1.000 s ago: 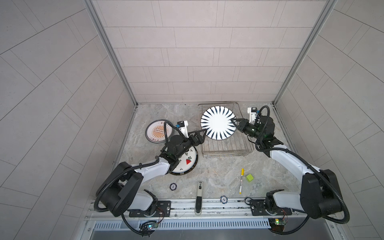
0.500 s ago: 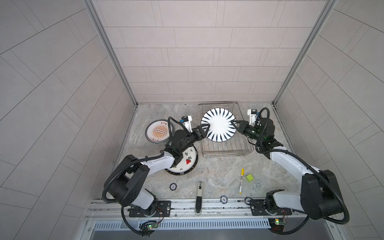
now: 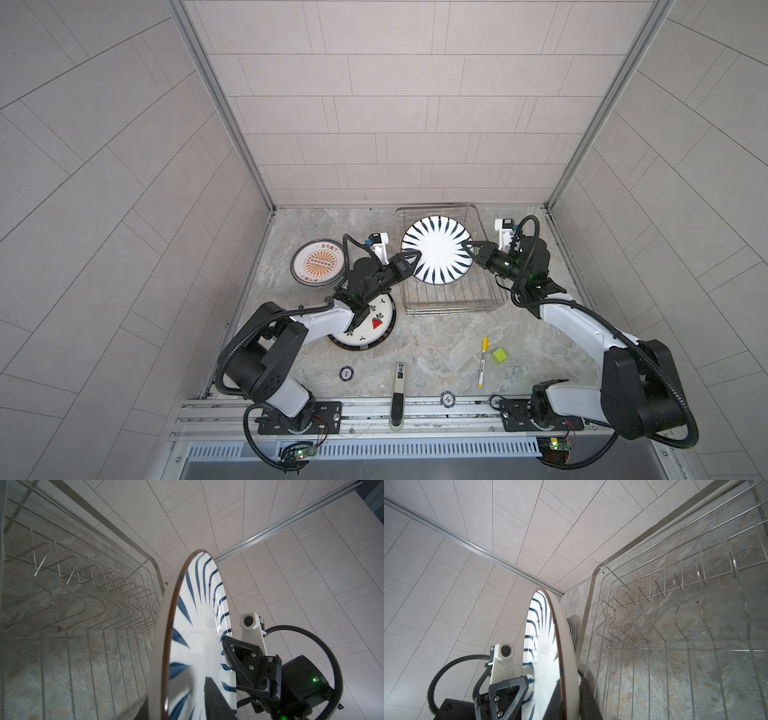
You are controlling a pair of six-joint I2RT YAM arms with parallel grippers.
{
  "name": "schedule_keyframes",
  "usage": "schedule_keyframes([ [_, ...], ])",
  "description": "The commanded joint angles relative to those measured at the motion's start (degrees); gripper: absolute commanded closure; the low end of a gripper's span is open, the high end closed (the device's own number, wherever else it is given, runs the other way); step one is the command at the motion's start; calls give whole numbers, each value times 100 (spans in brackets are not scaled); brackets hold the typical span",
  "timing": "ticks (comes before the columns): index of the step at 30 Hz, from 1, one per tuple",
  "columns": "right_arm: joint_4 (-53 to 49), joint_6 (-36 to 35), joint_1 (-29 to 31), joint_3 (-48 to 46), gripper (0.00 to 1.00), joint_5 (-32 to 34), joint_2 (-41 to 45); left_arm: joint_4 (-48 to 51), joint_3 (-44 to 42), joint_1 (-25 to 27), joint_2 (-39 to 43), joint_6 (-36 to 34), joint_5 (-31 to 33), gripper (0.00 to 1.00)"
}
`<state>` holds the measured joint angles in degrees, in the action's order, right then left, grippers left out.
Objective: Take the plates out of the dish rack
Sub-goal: 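Pass the blue-striped plate from the right gripper to the left gripper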
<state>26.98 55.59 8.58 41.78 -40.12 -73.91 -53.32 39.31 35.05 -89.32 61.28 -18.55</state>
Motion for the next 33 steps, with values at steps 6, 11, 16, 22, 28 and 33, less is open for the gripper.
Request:
schedule_keyframes([
  [6,-16,-372,108,387,85,-120,225,-389,173,81,99,20,-61,79],
  [11,-457,-676,276,549,80,-72,233,-567,182,81,29,151,-116,86],
  [16,-641,-752,293,603,72,13,206,-631,89,81,93,174,-15,92],
  [22,-821,-852,346,696,55,-6,154,-592,2,73,216,200,55,92],
  [28,-1457,-1248,525,947,28,97,126,-597,-137,72,352,165,247,92],
  [33,-1815,-1423,583,1018,13,417,157,-762,-287,34,419,244,372,93],
])
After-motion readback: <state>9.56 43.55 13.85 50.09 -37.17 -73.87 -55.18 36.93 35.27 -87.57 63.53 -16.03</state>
